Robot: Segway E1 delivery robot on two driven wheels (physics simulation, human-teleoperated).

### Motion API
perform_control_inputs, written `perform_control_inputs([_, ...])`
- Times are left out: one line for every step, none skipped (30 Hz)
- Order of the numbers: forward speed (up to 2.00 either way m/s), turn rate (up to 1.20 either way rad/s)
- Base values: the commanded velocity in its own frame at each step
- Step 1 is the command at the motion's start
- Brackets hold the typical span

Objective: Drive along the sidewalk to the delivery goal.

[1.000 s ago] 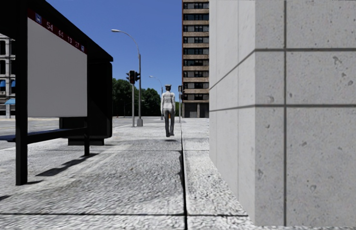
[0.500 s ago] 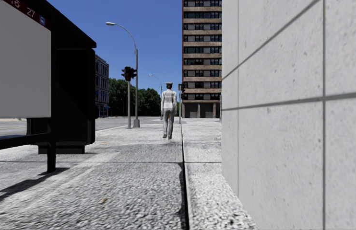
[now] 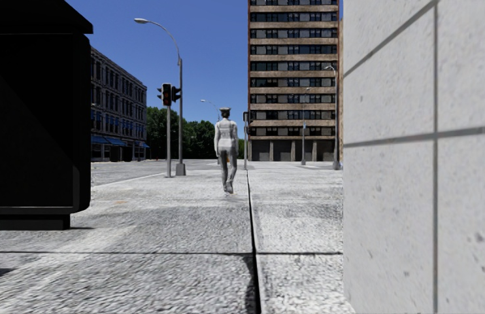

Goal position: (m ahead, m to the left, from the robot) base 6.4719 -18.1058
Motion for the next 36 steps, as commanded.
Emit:
perform_control_inputs([2.00, 0.00])
perform_control_inputs([2.00, 0.00])
perform_control_inputs([2.00, 0.00])
perform_control_inputs([2.00, 0.00])
perform_control_inputs([2.00, 0.00])
perform_control_inputs([2.00, 0.00])
perform_control_inputs([2.00, 0.00])
perform_control_inputs([2.00, 0.00])
perform_control_inputs([2.00, 0.00])
perform_control_inputs([2.00, 0.00])
perform_control_inputs([2.00, 0.00])
perform_control_inputs([2.00, 0.00])
perform_control_inputs([2.00, 0.00])
perform_control_inputs([2.00, 0.00])
perform_control_inputs([2.00, 0.00])
perform_control_inputs([2.00, 0.00])
perform_control_inputs([2.00, 0.00])
perform_control_inputs([2.00, 0.00])
perform_control_inputs([2.00, 0.00])
perform_control_inputs([2.00, 0.00])
perform_control_inputs([2.00, 0.00])
perform_control_inputs([2.00, 0.00])
perform_control_inputs([2.00, 0.00])
perform_control_inputs([2.00, 0.00])
perform_control_inputs([2.00, 0.00])
perform_control_inputs([2.00, 0.00])
perform_control_inputs([2.00, 0.00])
perform_control_inputs([2.00, -0.11])
perform_control_inputs([2.00, -0.22])
perform_control_inputs([2.00, -0.27])
perform_control_inputs([2.00, -0.39])
perform_control_inputs([2.00, -0.39])
perform_control_inputs([2.00, -0.58])
perform_control_inputs([2.00, -0.66])
perform_control_inputs([2.00, -0.68])
perform_control_inputs([2.00, -0.69])
